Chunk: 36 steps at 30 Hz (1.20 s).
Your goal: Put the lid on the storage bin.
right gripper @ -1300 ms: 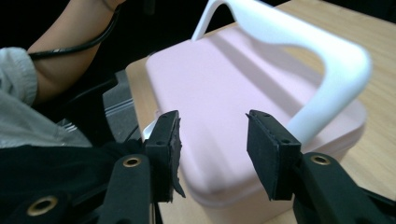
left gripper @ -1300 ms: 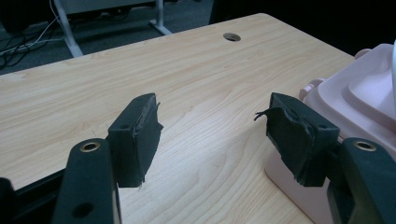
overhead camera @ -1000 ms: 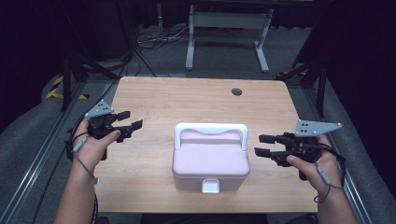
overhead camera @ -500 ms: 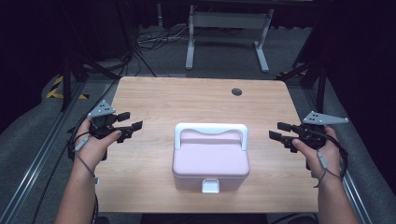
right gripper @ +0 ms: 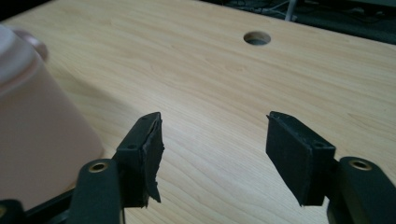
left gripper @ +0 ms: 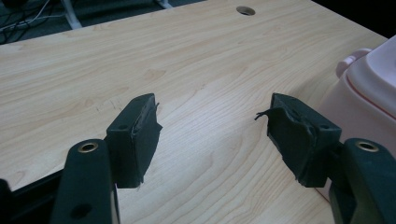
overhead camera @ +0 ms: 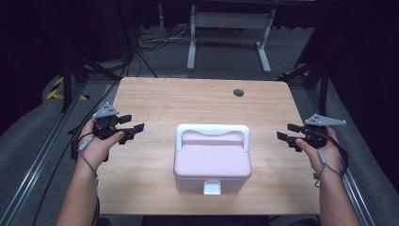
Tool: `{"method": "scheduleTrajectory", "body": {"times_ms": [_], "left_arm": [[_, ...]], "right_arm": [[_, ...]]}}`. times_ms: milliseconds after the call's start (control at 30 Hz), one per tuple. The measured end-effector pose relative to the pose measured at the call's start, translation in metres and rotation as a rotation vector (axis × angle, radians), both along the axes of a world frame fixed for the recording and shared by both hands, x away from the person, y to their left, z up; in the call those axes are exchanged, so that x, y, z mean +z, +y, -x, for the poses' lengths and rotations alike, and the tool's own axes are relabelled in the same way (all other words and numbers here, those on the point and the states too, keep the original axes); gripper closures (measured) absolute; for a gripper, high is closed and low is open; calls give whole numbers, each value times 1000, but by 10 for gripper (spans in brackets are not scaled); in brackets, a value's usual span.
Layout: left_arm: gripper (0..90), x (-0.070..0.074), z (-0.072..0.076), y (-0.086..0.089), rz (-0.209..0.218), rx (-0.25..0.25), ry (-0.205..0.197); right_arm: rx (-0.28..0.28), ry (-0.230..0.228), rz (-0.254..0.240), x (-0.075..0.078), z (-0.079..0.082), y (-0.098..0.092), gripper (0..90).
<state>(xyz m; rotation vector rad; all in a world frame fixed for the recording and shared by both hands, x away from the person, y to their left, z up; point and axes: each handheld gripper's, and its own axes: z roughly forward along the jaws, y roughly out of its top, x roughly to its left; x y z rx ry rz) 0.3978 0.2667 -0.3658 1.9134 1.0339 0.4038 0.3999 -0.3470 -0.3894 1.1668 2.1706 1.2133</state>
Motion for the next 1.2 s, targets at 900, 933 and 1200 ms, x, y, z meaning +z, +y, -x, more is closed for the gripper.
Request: {"method": "scheduleTrajectory", "body": {"times_ms": [900,933,1200], "left_arm": [[341,-26,-17,-7,-35,-14,79],[341,-26,-18,-8,-36,-15,83],[336,-28,-20,-8,-36,-25,86]], "right_arm": [[-48,196,101,-62,-15,2,217],[-43,194,105,-64,-15,2,216],[-36,174,124,-71,-15,2,206]]}}
